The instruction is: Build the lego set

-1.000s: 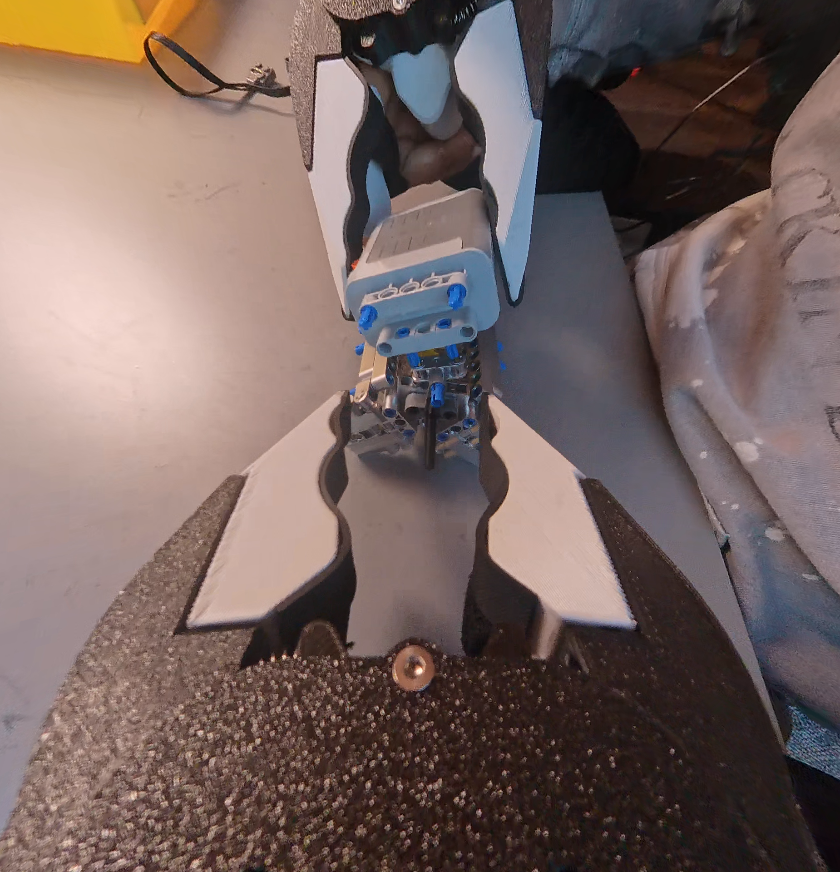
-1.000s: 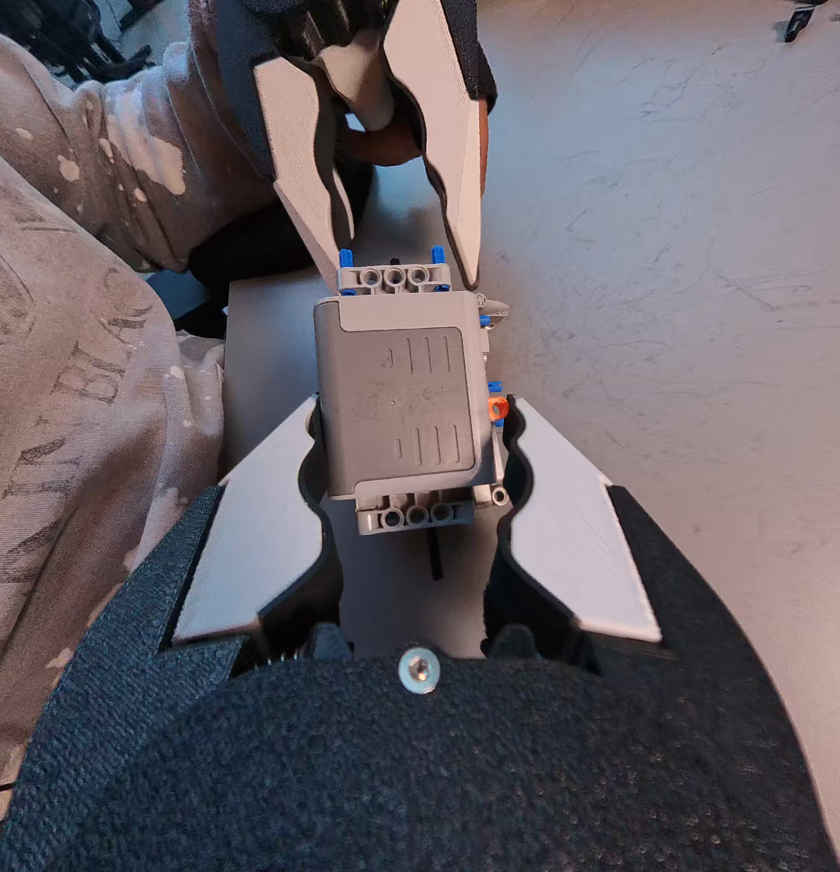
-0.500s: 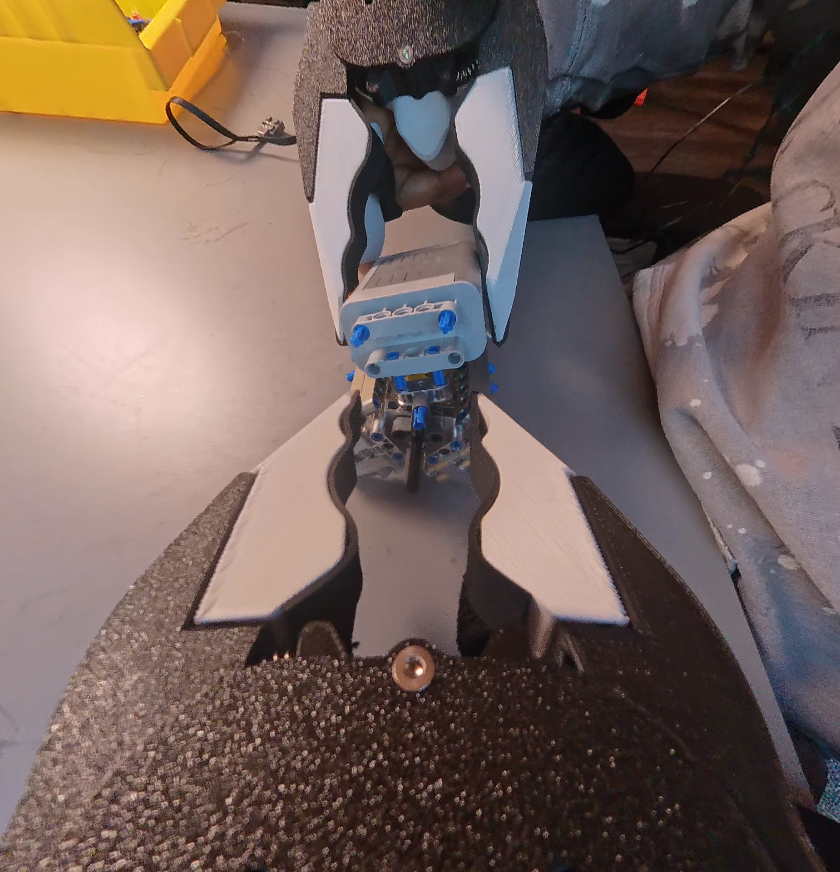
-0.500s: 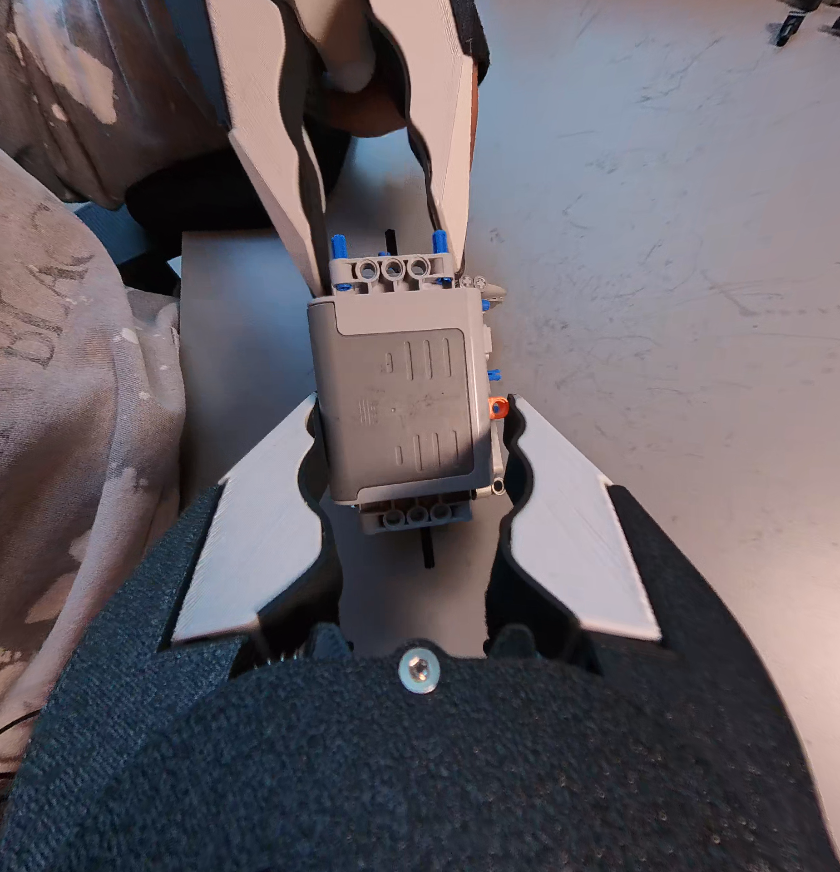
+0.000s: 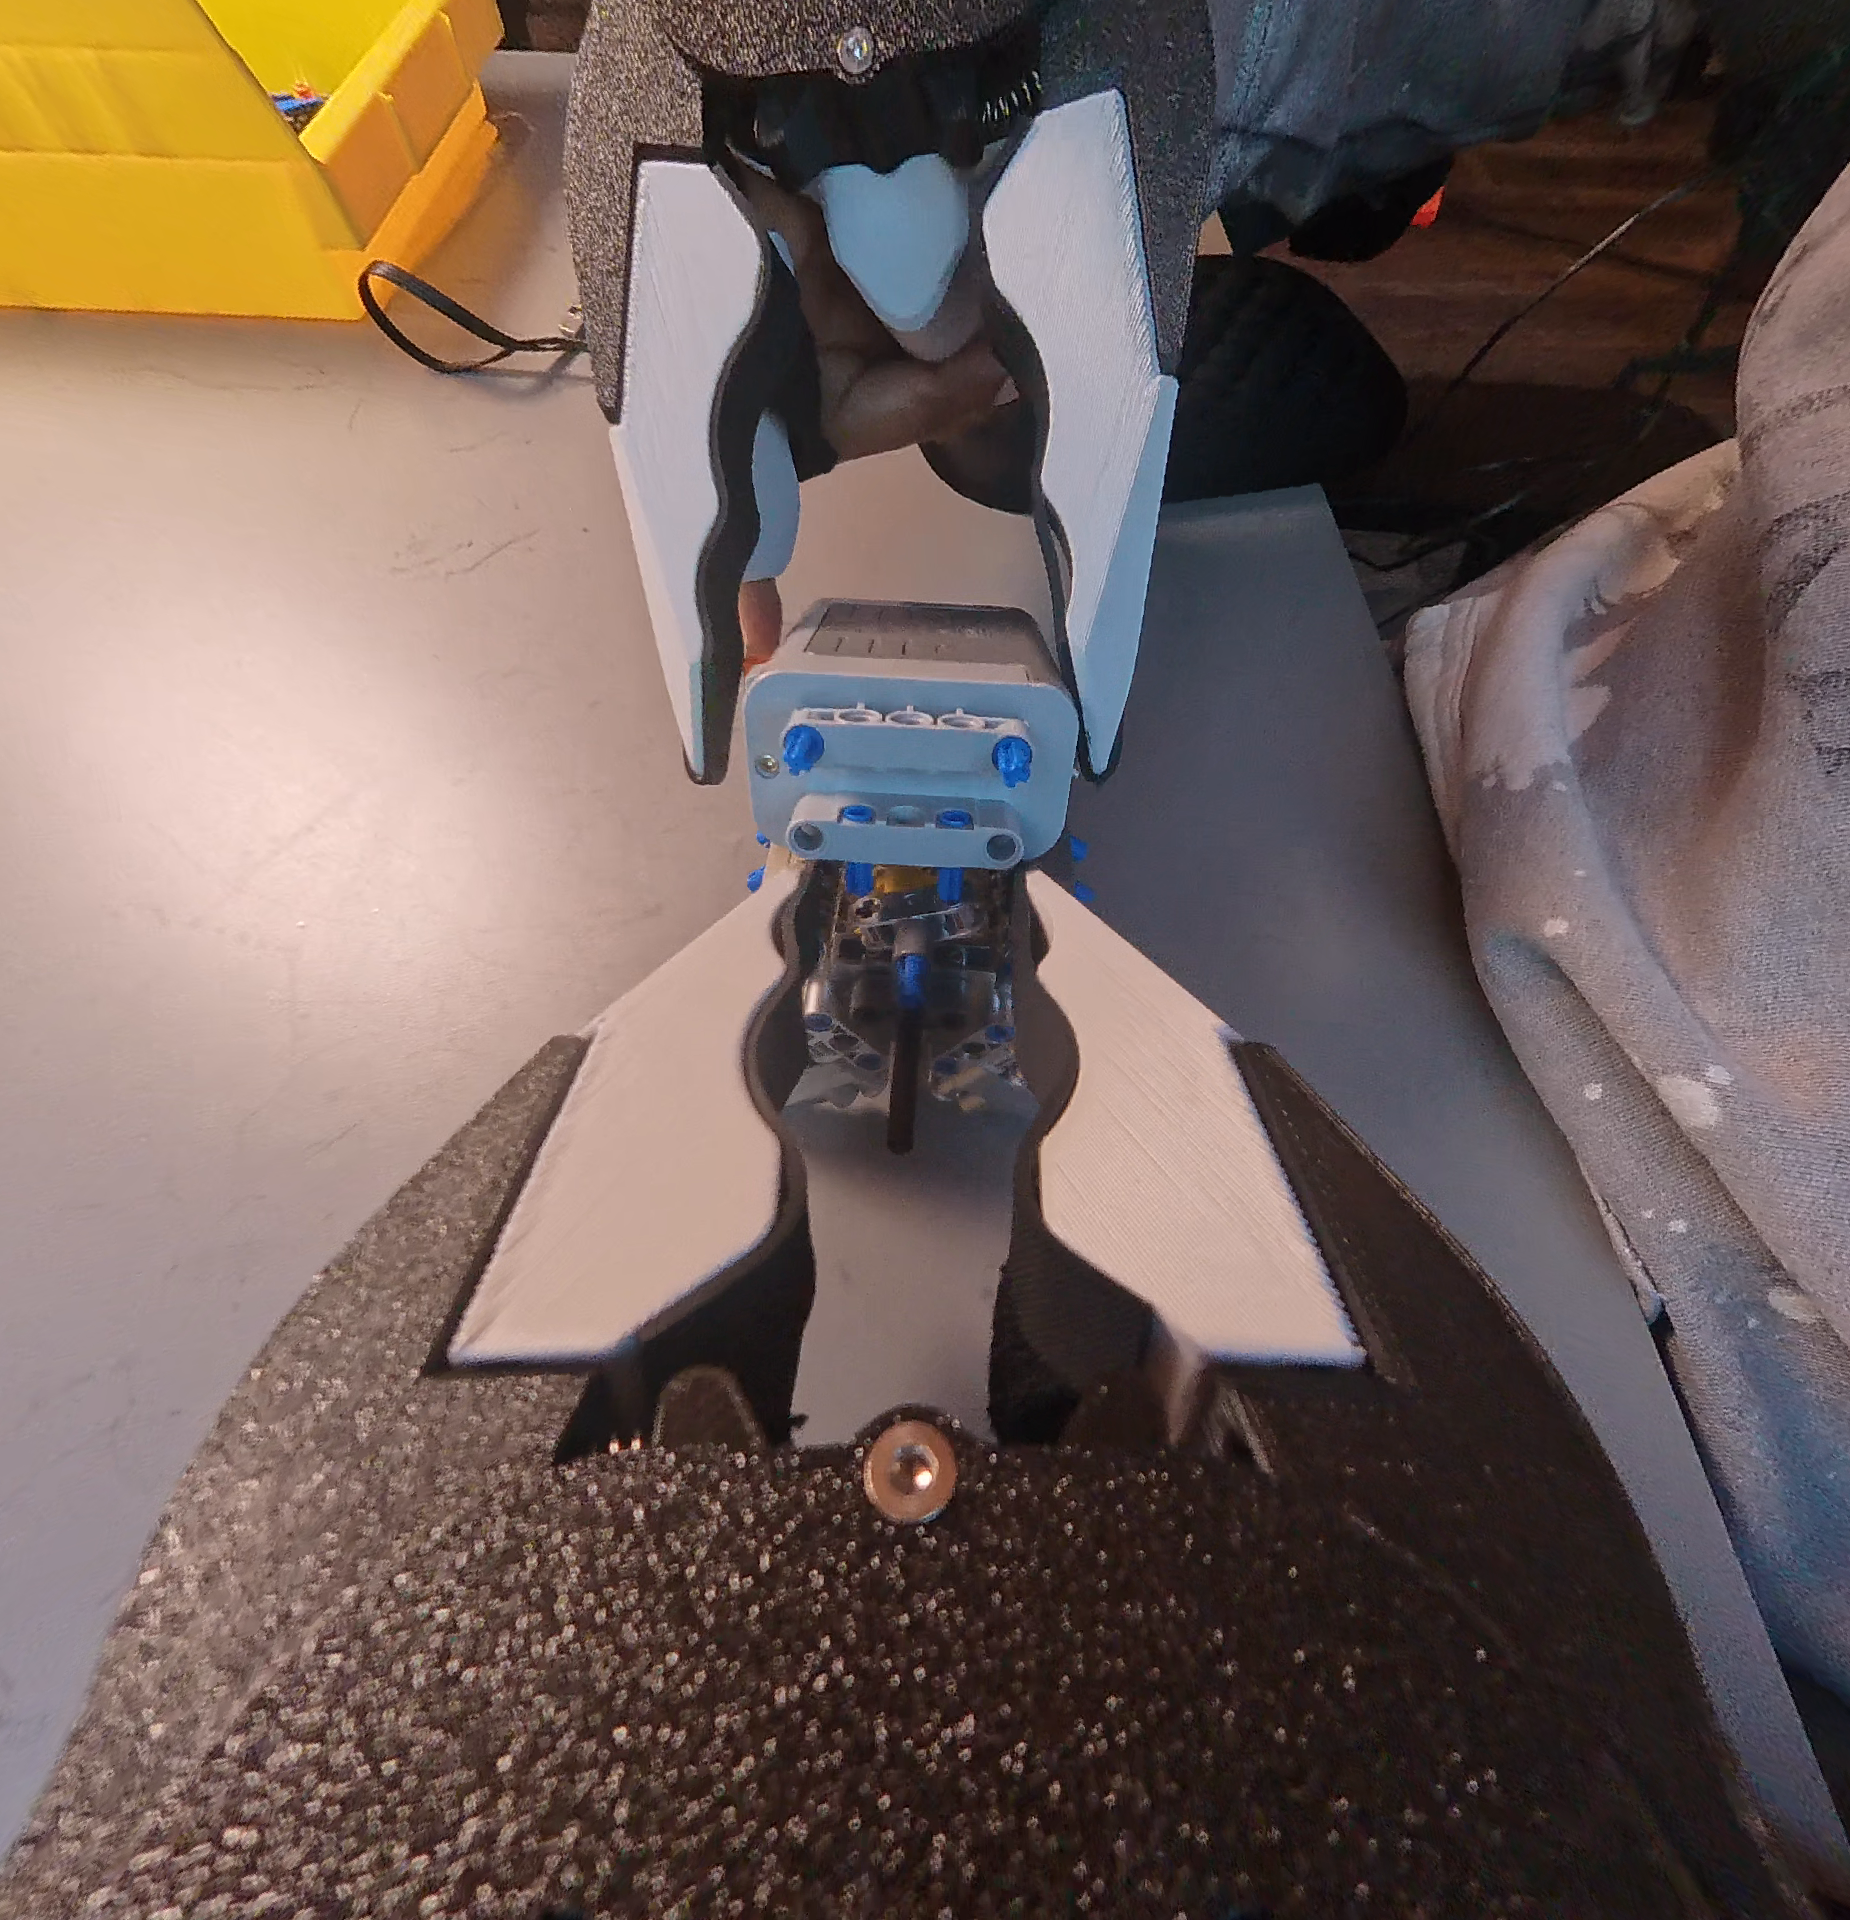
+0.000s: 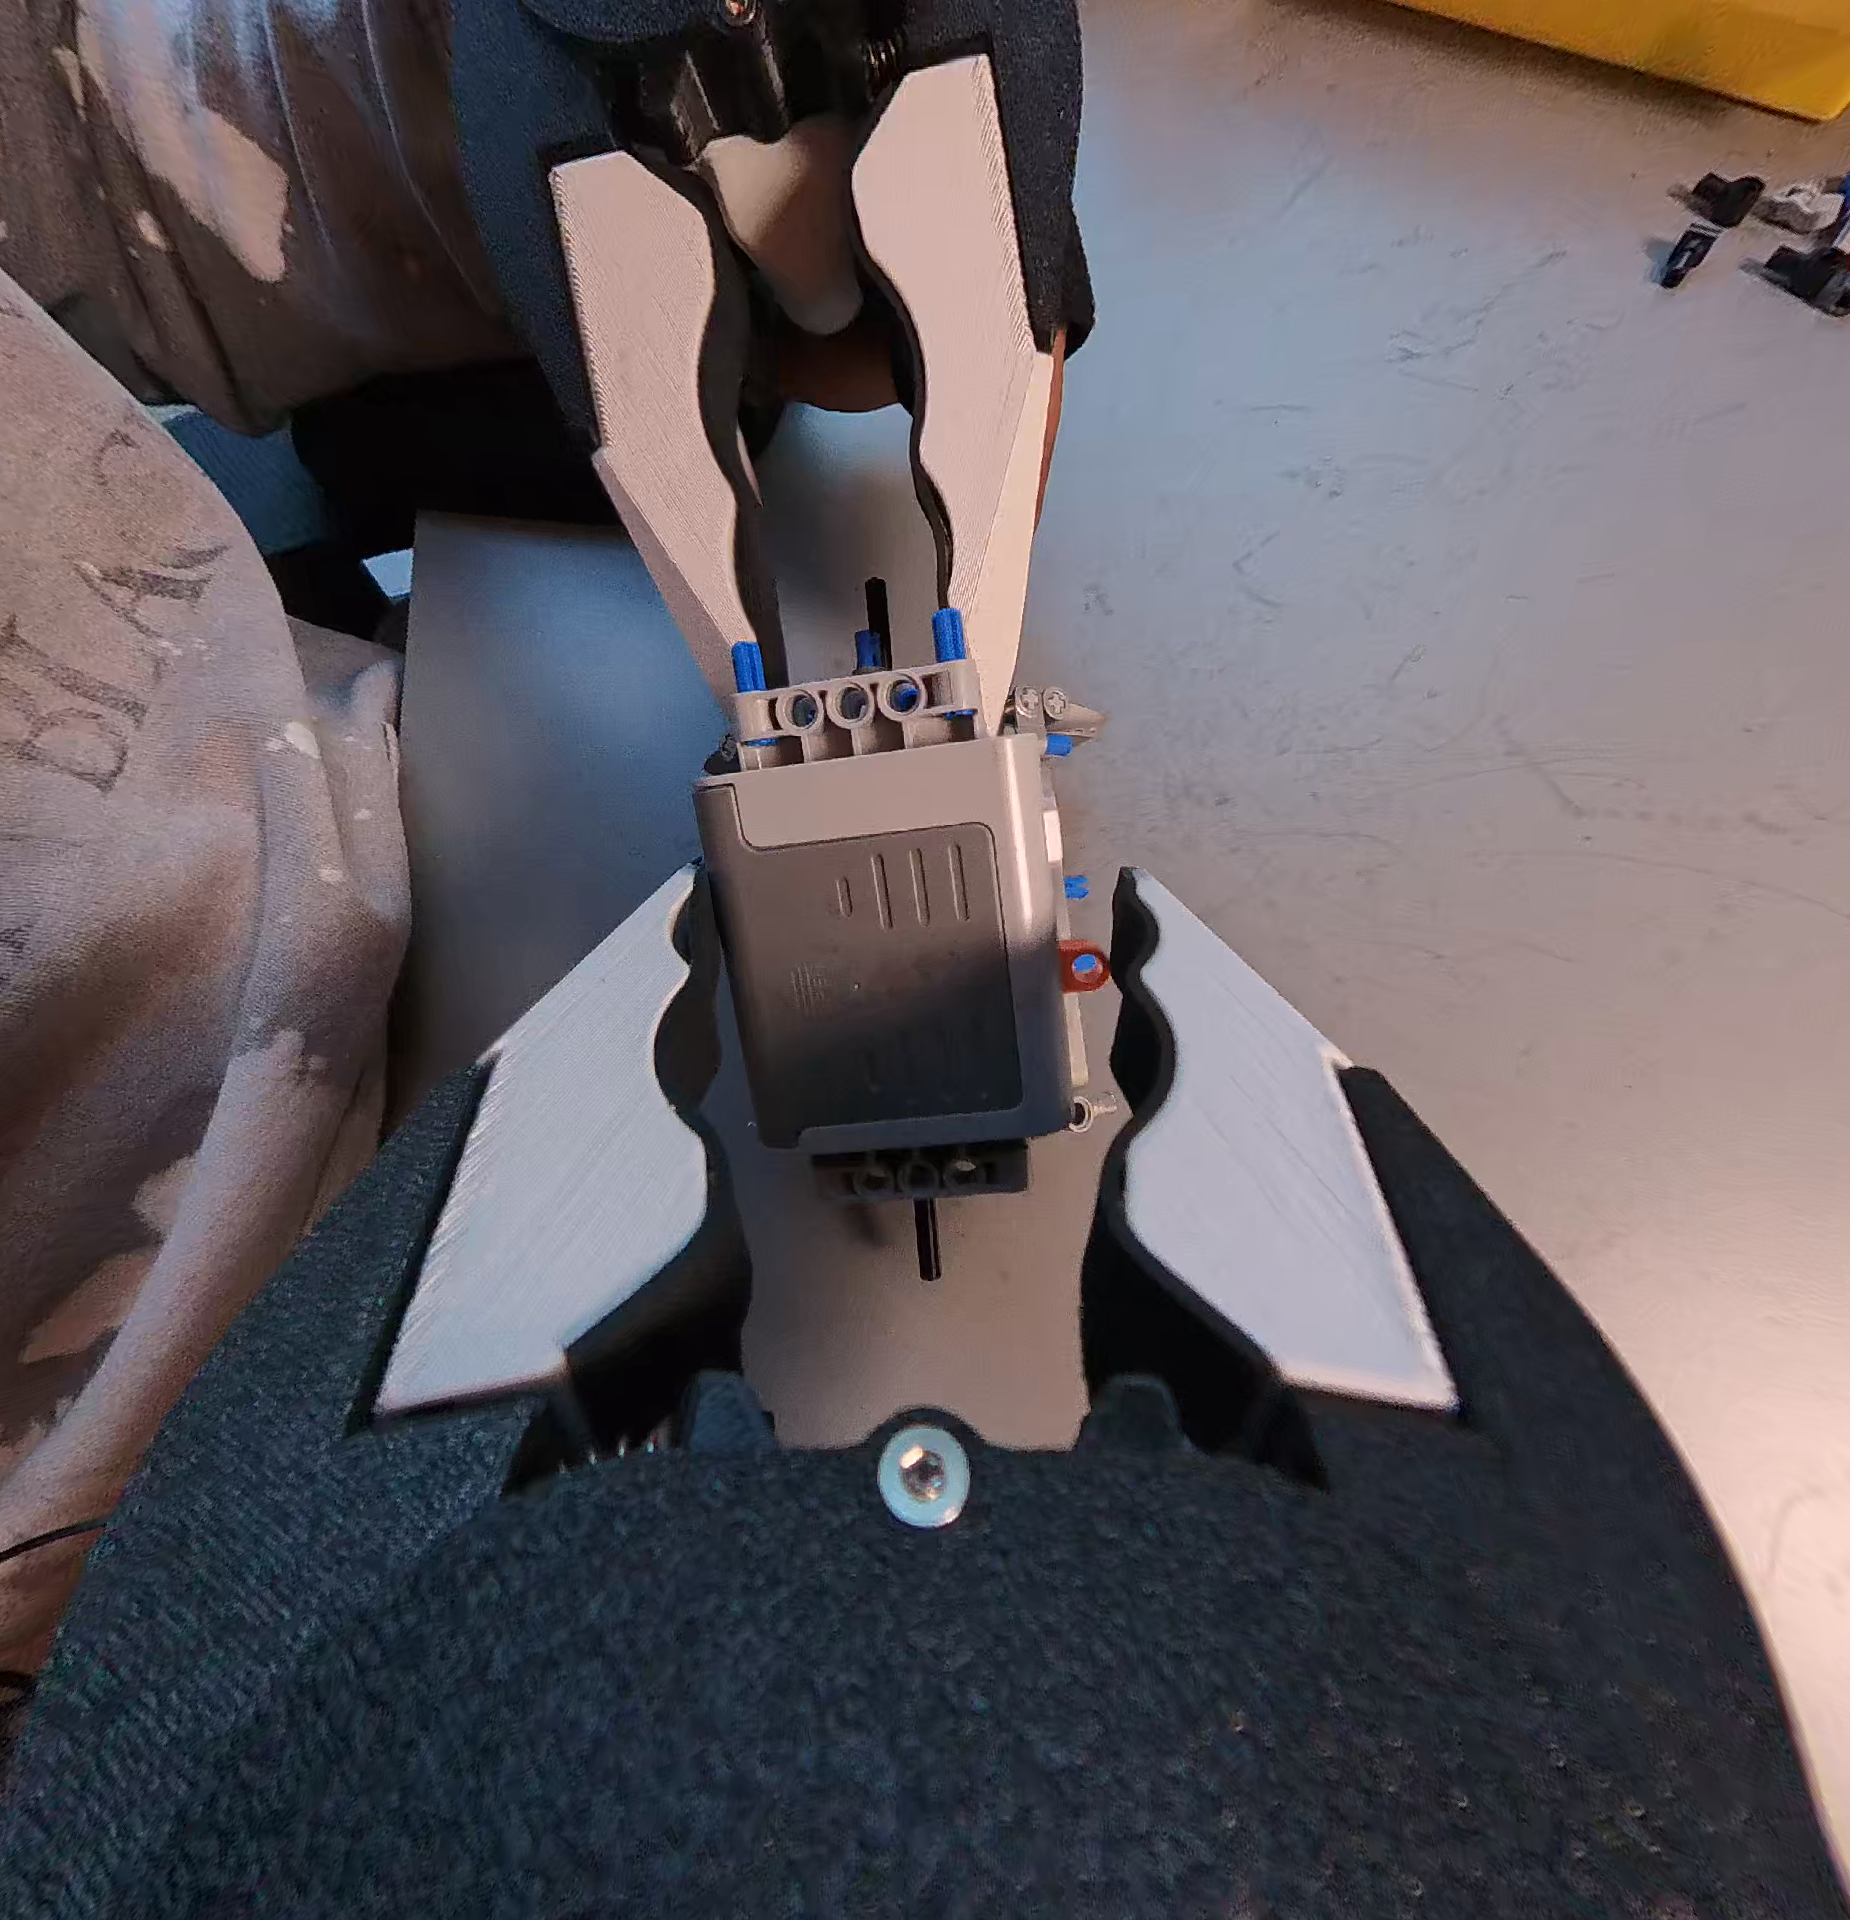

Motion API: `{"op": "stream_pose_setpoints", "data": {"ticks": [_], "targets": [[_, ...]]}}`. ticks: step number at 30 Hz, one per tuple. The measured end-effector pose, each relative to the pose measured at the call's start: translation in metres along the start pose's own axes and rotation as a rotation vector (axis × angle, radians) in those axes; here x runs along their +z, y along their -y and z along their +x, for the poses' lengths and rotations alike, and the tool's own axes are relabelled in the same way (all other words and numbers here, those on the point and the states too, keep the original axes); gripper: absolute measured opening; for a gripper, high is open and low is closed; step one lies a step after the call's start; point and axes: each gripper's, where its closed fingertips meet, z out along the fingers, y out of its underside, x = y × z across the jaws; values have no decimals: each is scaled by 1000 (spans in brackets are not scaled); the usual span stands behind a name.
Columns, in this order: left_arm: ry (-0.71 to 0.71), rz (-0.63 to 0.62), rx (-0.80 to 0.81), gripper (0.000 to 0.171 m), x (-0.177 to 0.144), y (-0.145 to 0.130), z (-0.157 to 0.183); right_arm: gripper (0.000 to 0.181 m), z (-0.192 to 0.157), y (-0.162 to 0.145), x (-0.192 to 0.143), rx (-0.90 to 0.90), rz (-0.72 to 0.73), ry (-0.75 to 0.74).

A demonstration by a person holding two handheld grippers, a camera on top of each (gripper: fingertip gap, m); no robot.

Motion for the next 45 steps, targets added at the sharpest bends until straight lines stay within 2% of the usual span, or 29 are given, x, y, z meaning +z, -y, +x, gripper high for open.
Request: {"op": "stream_pose_setpoints", "data": {"ticks": [7, 13, 16, 19, 21, 26, 33, 37, 40, 45], "targets": [[-7, 8, -6, 29, -1, 1, 0, 75, 1, 12, -6, -121, 23, -90], [-8, -9, 4, 31, -5, -3, 0, 76, 2, 7, 0, -308, -47, -248], [-11, -21, -9, 31, -6, -5, -1, 67, 2, 6, 3, -298, -61, -222], [-14, -39, -5, 28, -3, -8, 0, 67, 2, 5, 3, -272, -103, -156], [-16, -43, -3, 23, -1, -9, 1, 67, 2, 4, 3, -262, -150, -107], [-26, -41, -7, 23, 0, -8, 3, 65, 1, -1, 1, -232, -319, 19], [-4, -23, -28, 23, 0, -7, 1, 66, 6, -4, 1, -251, -496, 42], [4, -26, -44, 23, -3, -8, -1, 65, 4, -3, 5, -171, -447, 48], [10, -36, -56, 23, -3, -10, -2, 65, 6, -14, 8, -169, -416, 23], [15, -35, -60, 22, -3, -10, -2, 65, 5, -16, 3, -67, -279, 21]]}}
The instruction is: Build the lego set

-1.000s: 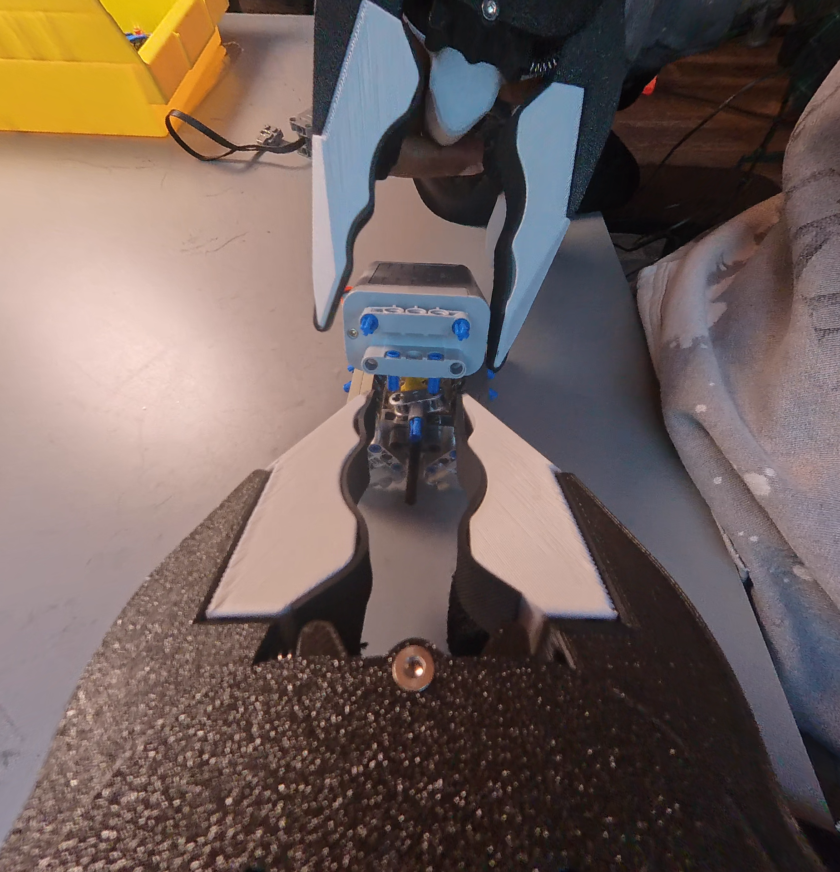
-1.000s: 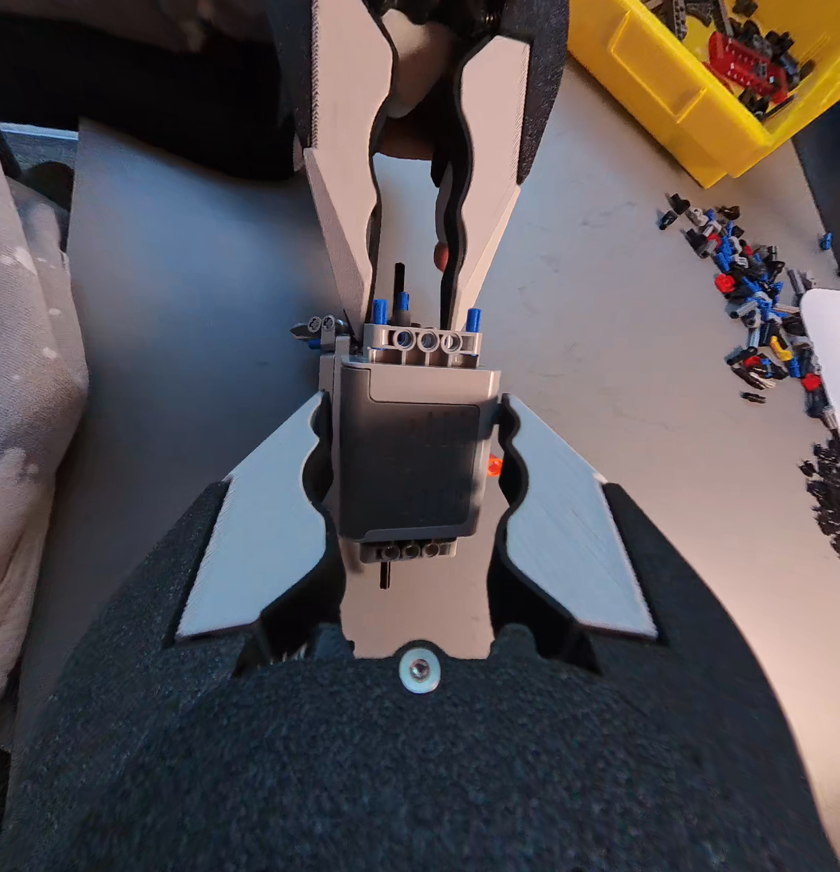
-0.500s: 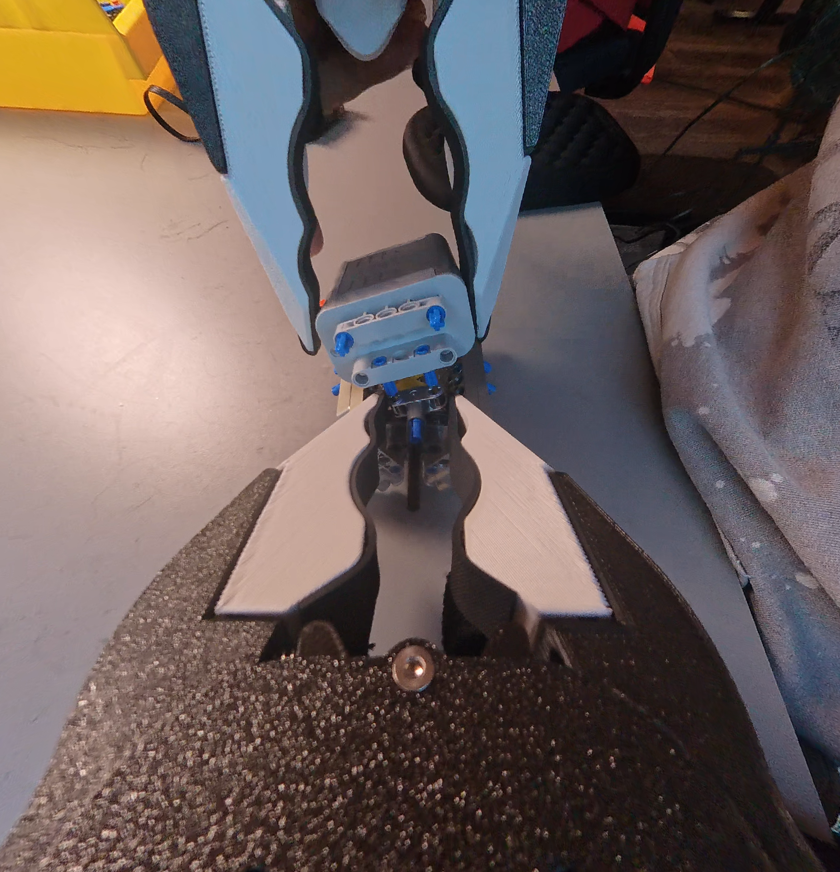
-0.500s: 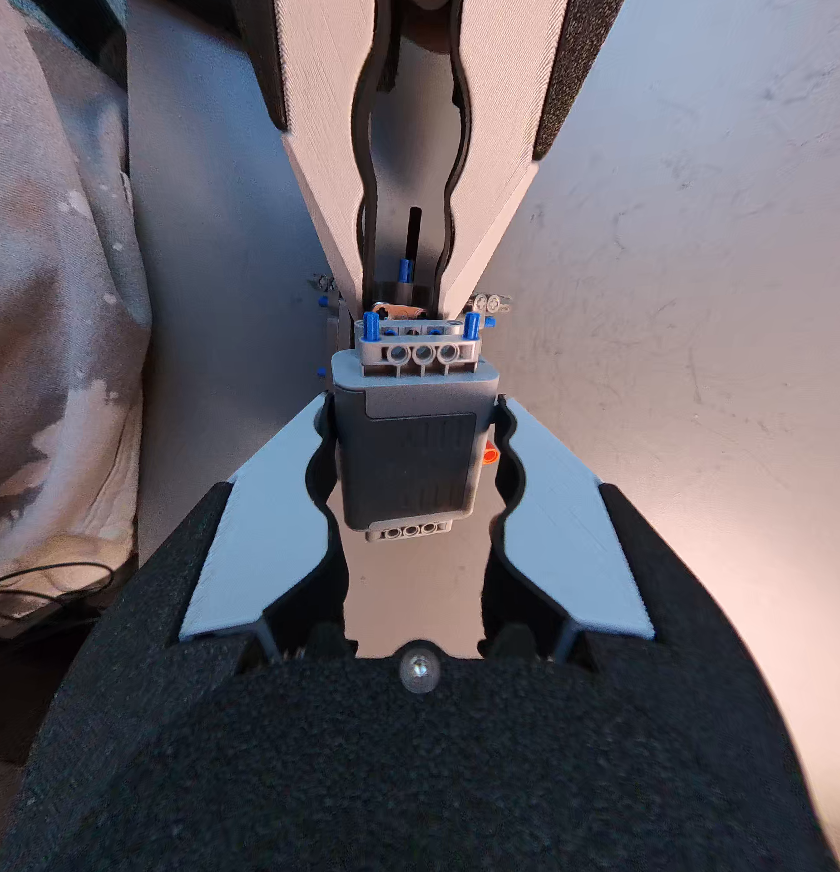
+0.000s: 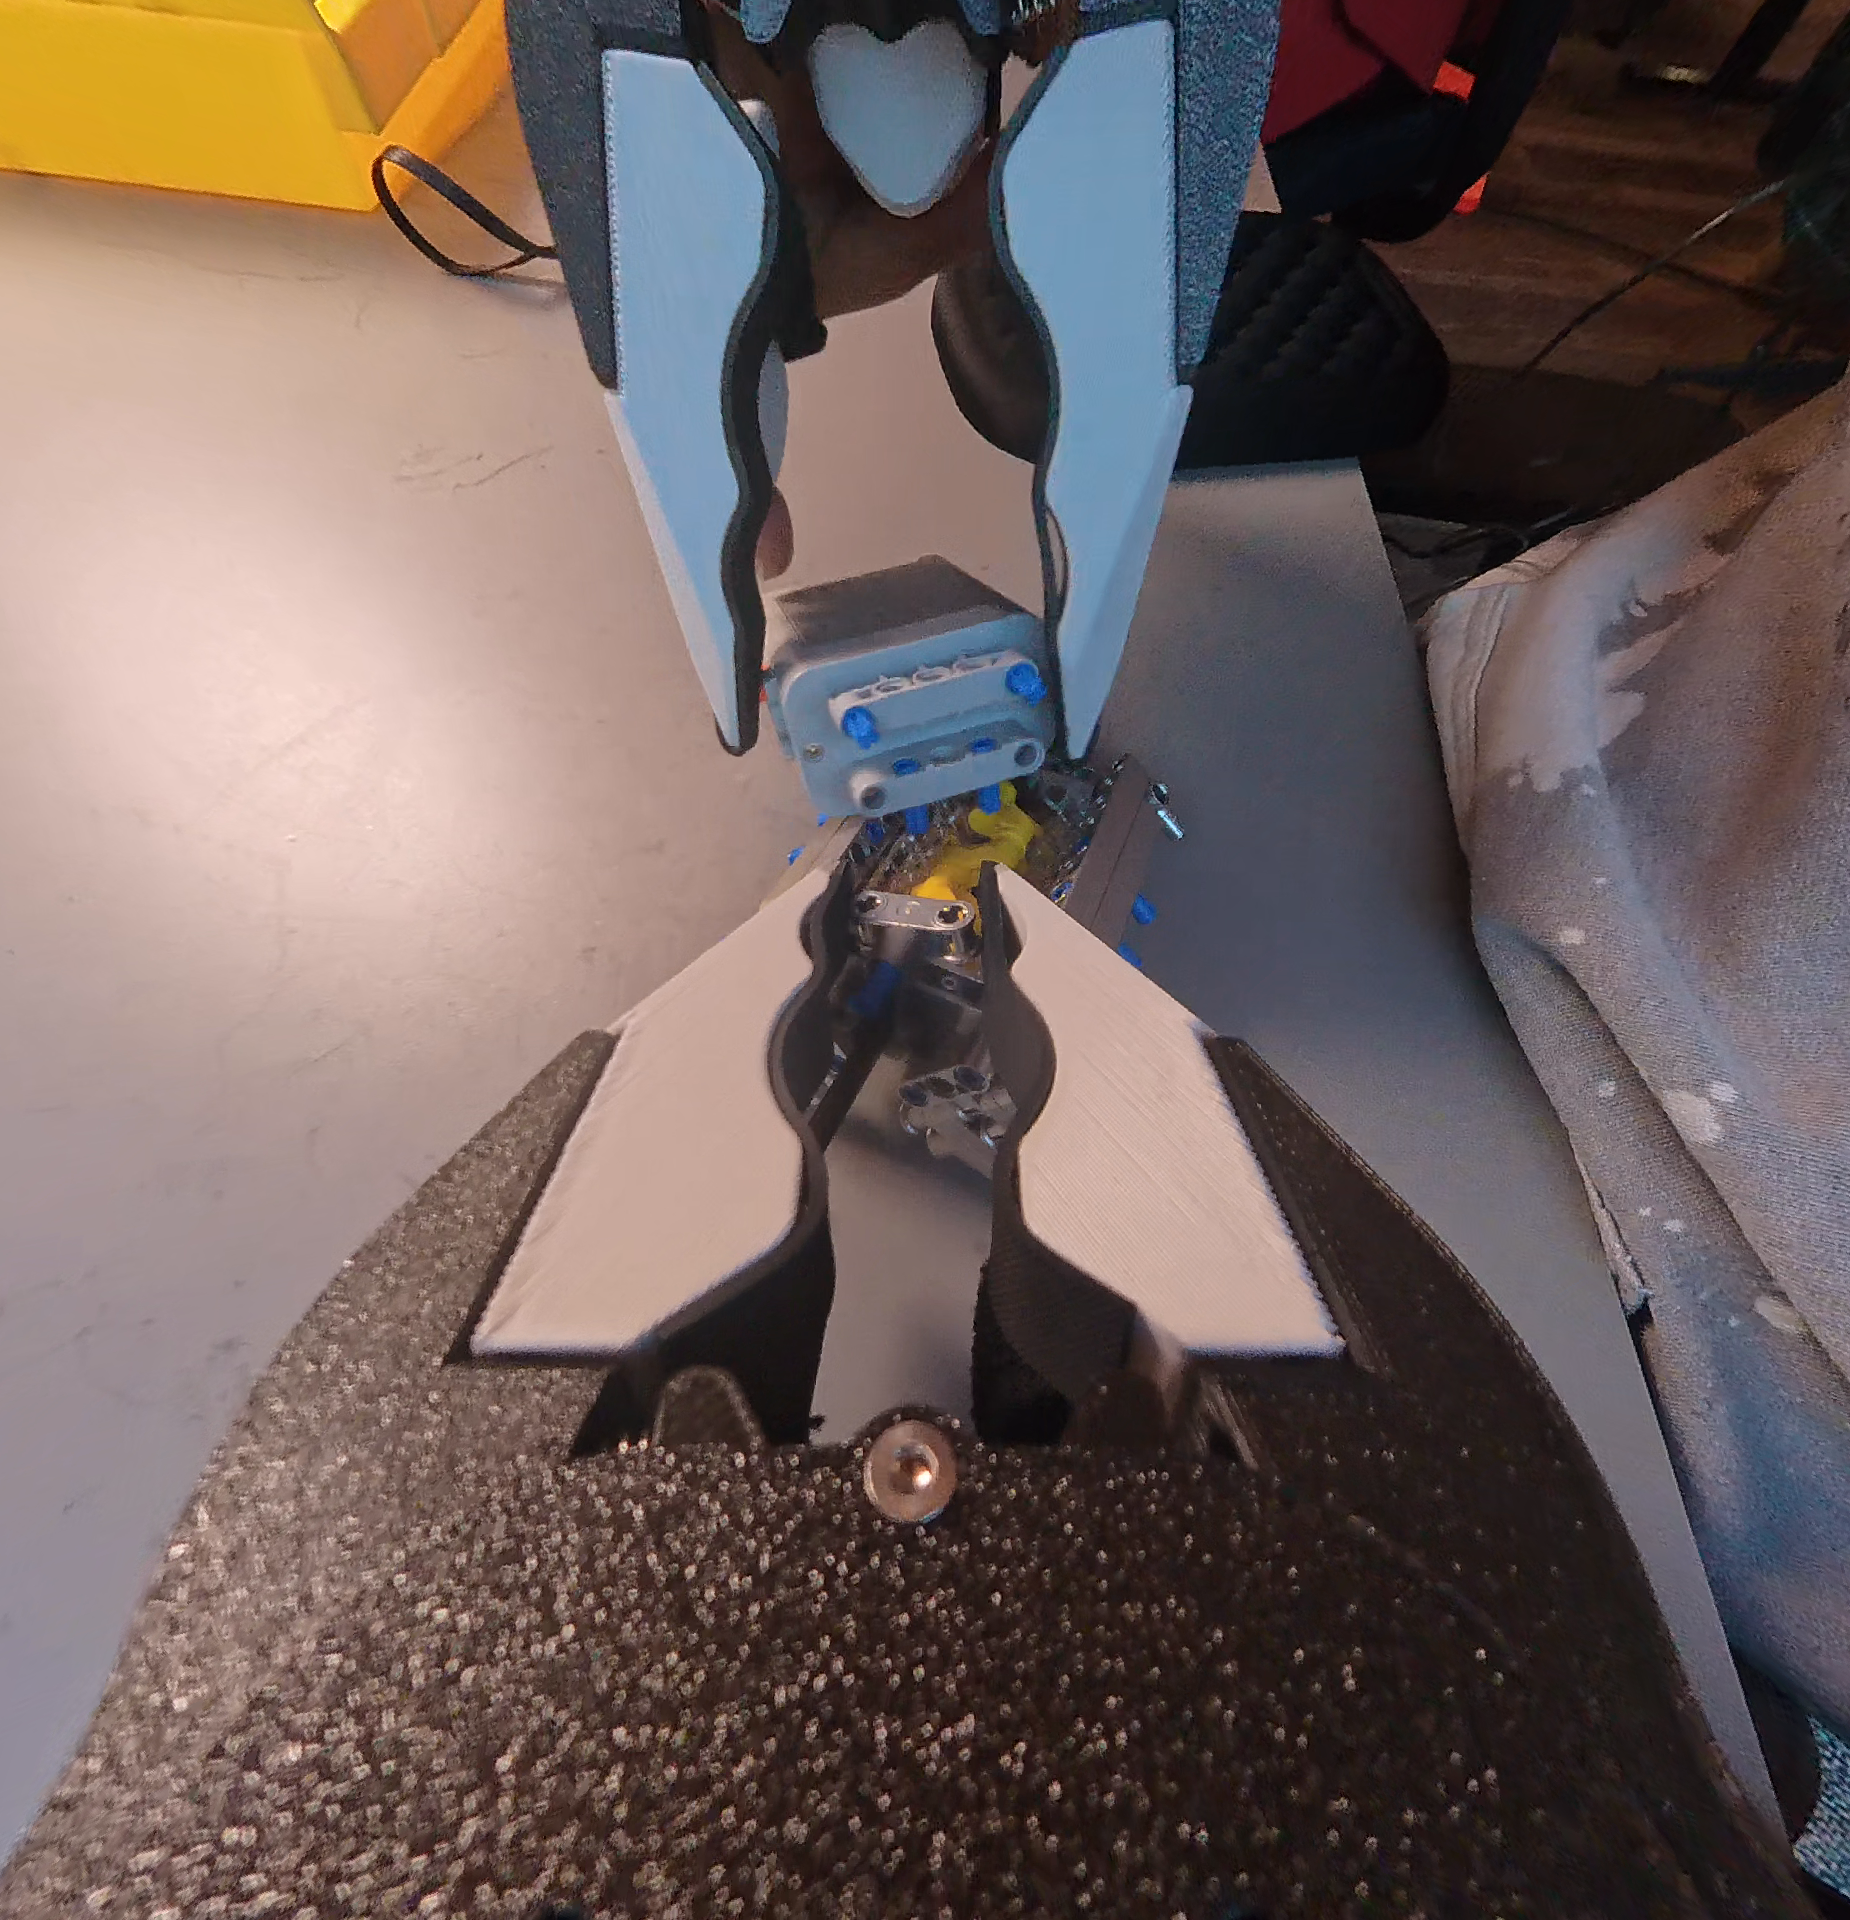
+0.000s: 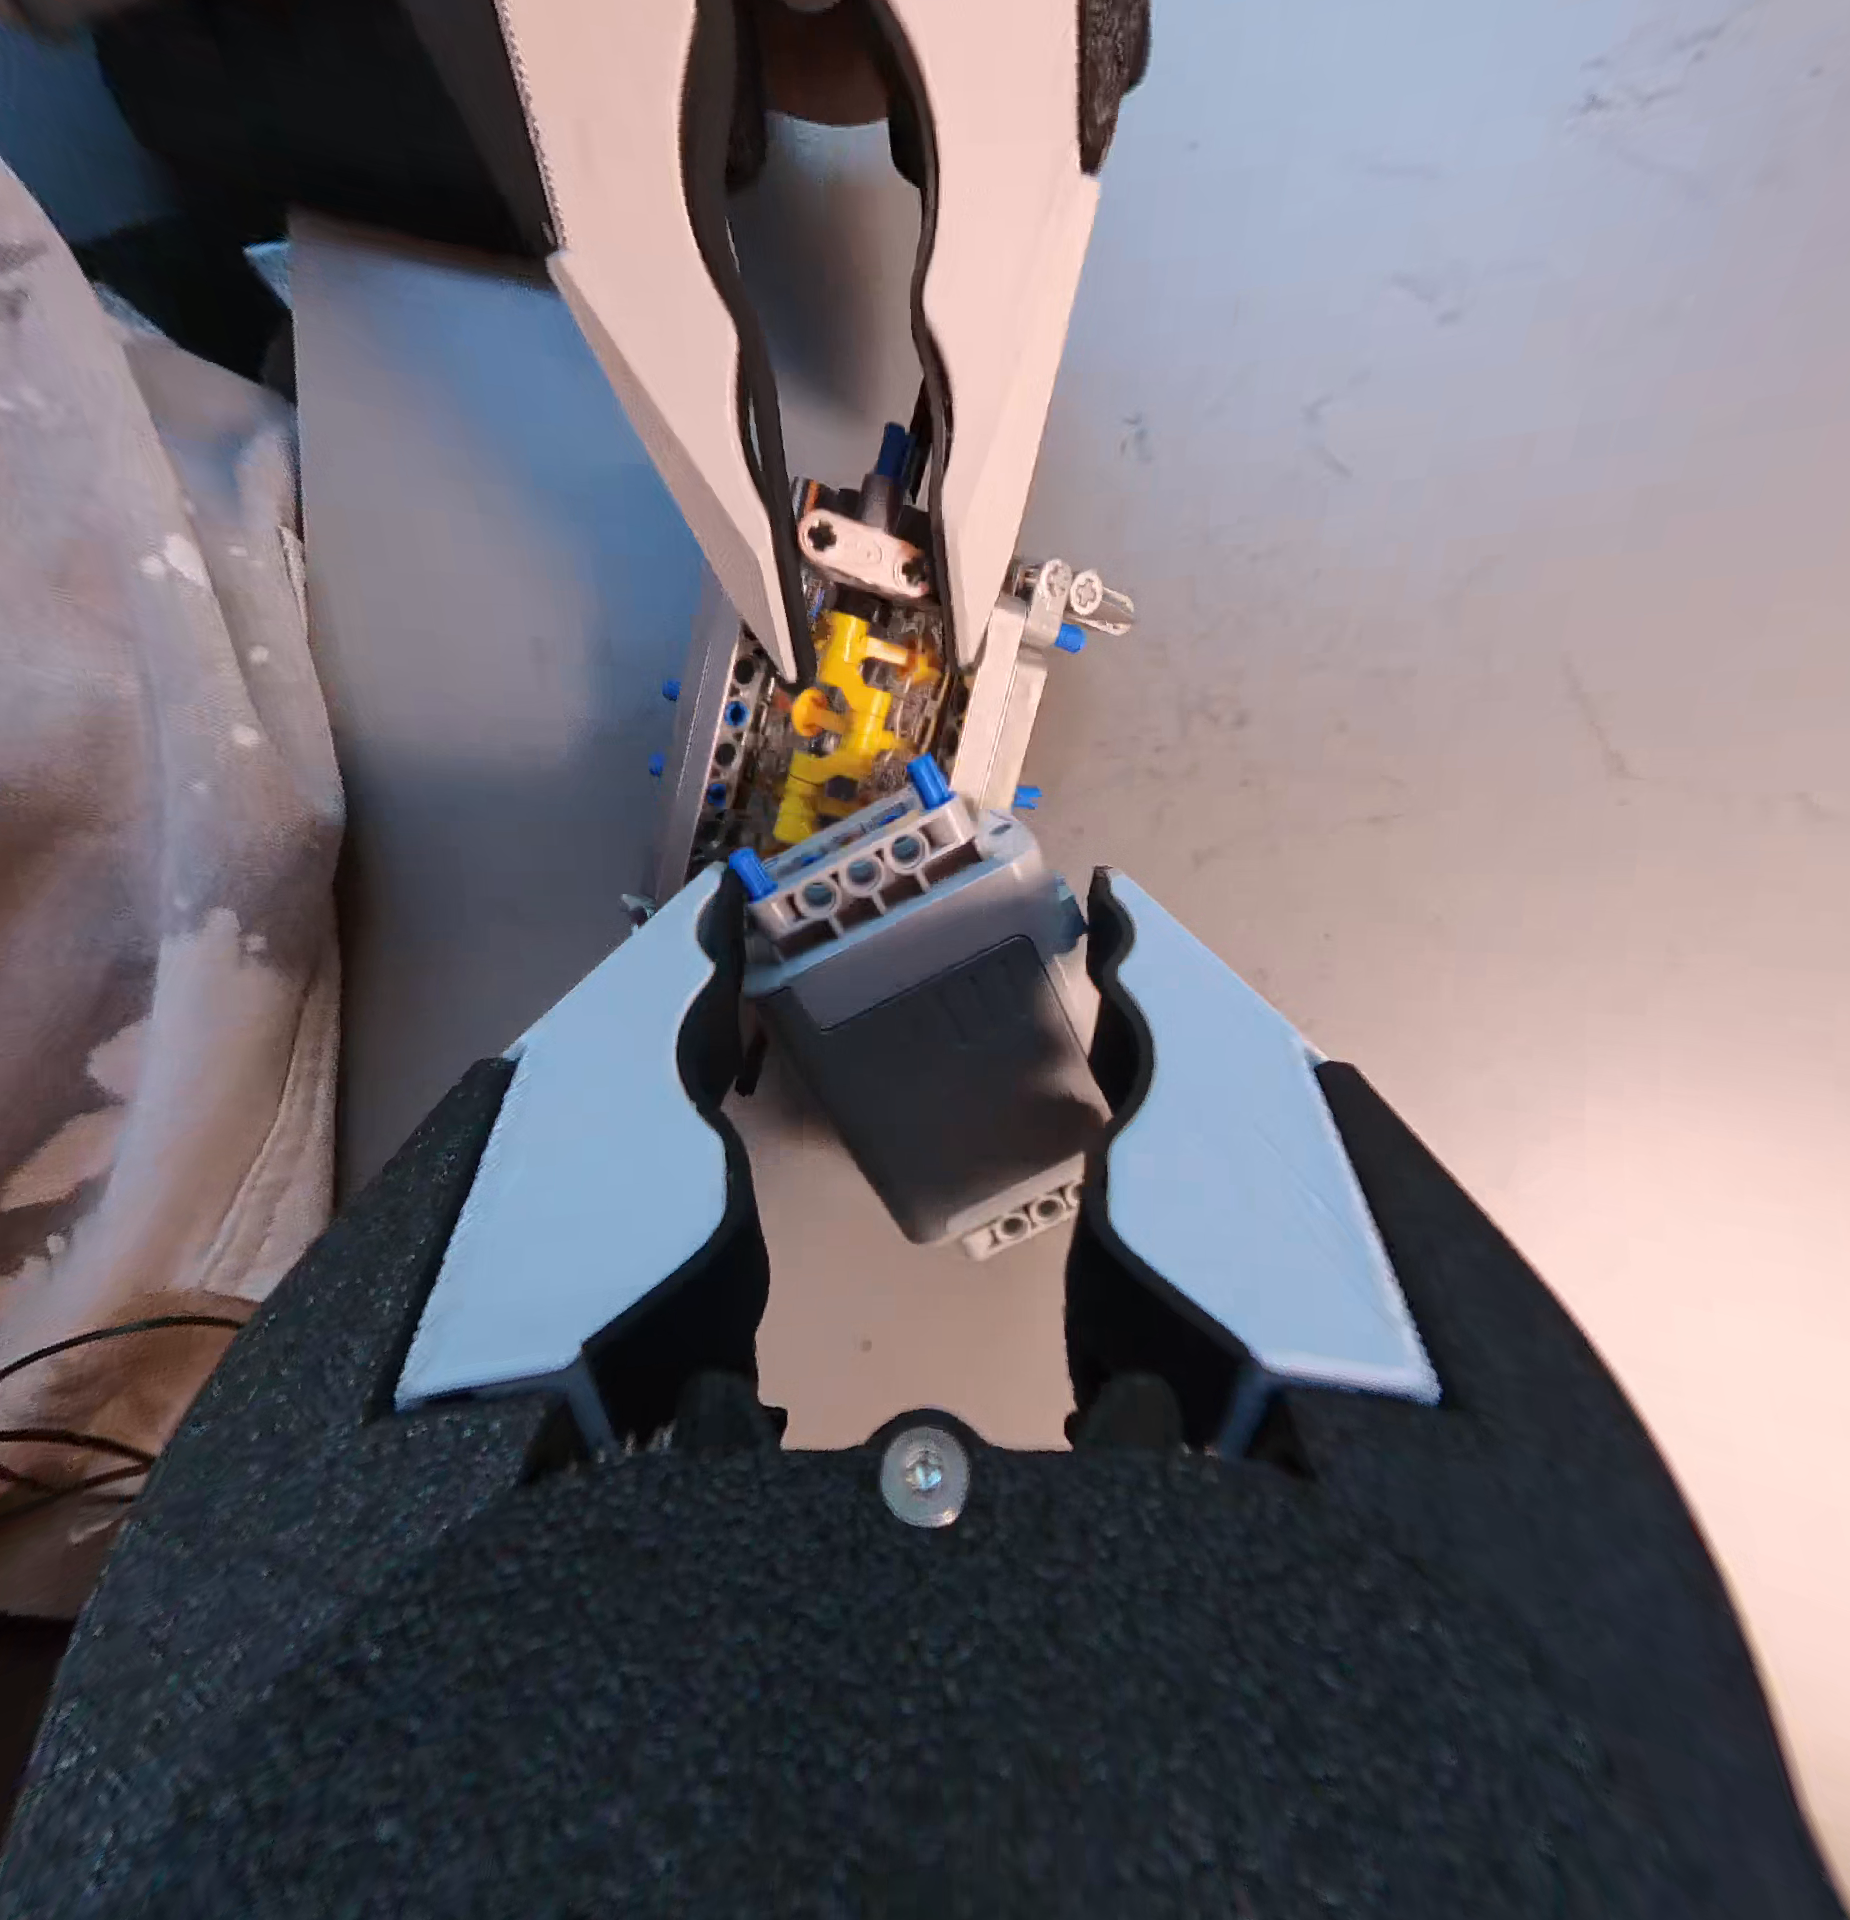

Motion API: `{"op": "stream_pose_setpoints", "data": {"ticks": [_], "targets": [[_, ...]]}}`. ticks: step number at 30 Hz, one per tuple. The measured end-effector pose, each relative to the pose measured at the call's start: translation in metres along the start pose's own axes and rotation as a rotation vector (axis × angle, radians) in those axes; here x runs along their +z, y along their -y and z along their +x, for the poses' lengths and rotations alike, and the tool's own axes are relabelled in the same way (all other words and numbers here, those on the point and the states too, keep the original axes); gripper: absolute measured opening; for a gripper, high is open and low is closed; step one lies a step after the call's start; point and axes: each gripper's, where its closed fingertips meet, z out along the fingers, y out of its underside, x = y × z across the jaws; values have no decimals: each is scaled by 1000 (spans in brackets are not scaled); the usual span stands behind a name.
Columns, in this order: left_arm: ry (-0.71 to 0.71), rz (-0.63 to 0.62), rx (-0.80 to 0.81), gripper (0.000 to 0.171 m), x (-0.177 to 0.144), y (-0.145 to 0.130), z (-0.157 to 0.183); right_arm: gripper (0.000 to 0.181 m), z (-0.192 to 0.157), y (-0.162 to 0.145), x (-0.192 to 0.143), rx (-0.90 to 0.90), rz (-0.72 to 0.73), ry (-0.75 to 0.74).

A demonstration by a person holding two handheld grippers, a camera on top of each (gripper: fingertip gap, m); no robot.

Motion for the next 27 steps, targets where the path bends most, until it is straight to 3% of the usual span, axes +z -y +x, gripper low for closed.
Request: {"op": "stream_pose_setpoints", "data": {"ticks": [6, 11, 15, 16, 17, 18, 23, 27], "targets": [[0, 4, 1, 22, 0, 0, 0, 74, 1, -9, -10, -75, 79, -3], [-4, 14, 15, 22, 0, 0, 0, 95, 18, -34, -21, -359, -120, -64], [-20, 25, 37, 33, -5, 2, 3, 109, 20, -54, -5, -447, -242, 12], [-26, 34, 41, 37, -8, 3, 4, 104, 23, -61, 2, -447, -255, 26], [-36, 41, 39, 41, -12, 4, 5, 83, 20, -56, 5, -388, -191, 76], [-47, 43, 31, 48, -17, 3, 7, 75, 19, -51, 6, -349, -131, 106], [-57, 19, 17, 69, -19, -15, 10, 74, 18, -50, -2, -156, -124, 173], [-1, 9, 31, 61, -11, -13, 2, 74, 22, -47, -22, -76, -161, 158]]}}
